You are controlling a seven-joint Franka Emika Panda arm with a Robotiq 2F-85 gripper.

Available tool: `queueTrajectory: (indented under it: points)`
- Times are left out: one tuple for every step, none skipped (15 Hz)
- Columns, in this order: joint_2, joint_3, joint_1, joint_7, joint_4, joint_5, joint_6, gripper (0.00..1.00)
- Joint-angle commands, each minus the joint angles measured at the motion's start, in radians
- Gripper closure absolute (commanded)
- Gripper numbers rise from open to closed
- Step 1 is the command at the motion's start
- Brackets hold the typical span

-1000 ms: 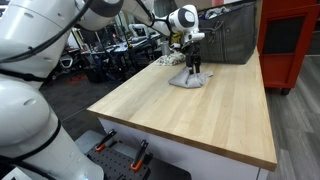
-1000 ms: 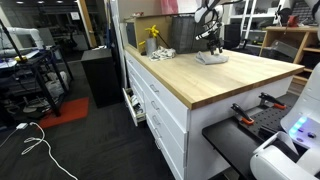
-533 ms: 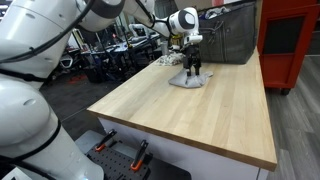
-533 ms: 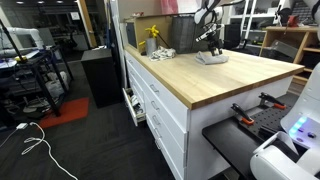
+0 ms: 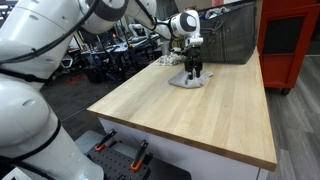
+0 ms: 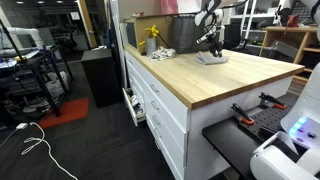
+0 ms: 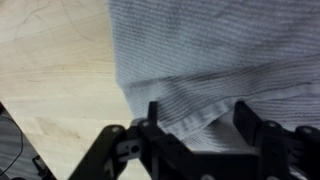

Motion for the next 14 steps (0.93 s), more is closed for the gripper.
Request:
queueTrajectory:
  points:
    - [0.011, 0.009, -0.019, 0.036, 0.043, 0.010, -0.019, 0.54]
    - [0.011, 0.009, -0.020, 0.036, 0.046, 0.010, -0.019, 0.61]
    - [0.010, 0.010, -0.022, 0.035, 0.048, 0.011, -0.020, 0.69]
    - [0.010, 0.011, -0.022, 0.035, 0.051, 0.012, -0.019, 0.77]
    - [0.010, 0.011, -0.023, 0.035, 0.053, 0.012, -0.020, 0.85]
    - [0.009, 0.011, -0.023, 0.035, 0.054, 0.011, -0.019, 0.92]
    - [0.009, 0.012, -0.023, 0.035, 0.056, 0.011, -0.019, 0.99]
    - [0.008, 0.012, -0.022, 0.034, 0.058, 0.011, -0.019, 1.00]
    - [0.008, 0.013, -0.022, 0.033, 0.059, 0.011, -0.018, 1.00]
    - [0.005, 0.014, -0.023, 0.032, 0.059, 0.012, -0.017, 1.00]
    - [0.002, 0.014, -0.023, 0.032, 0.060, 0.013, -0.015, 0.99]
    - [-0.002, 0.014, -0.024, 0.032, 0.060, 0.013, -0.012, 0.99]
    - [-0.007, 0.014, -0.025, 0.032, 0.062, 0.015, -0.009, 0.99]
    - [-0.011, 0.014, -0.027, 0.032, 0.063, 0.017, -0.006, 0.99]
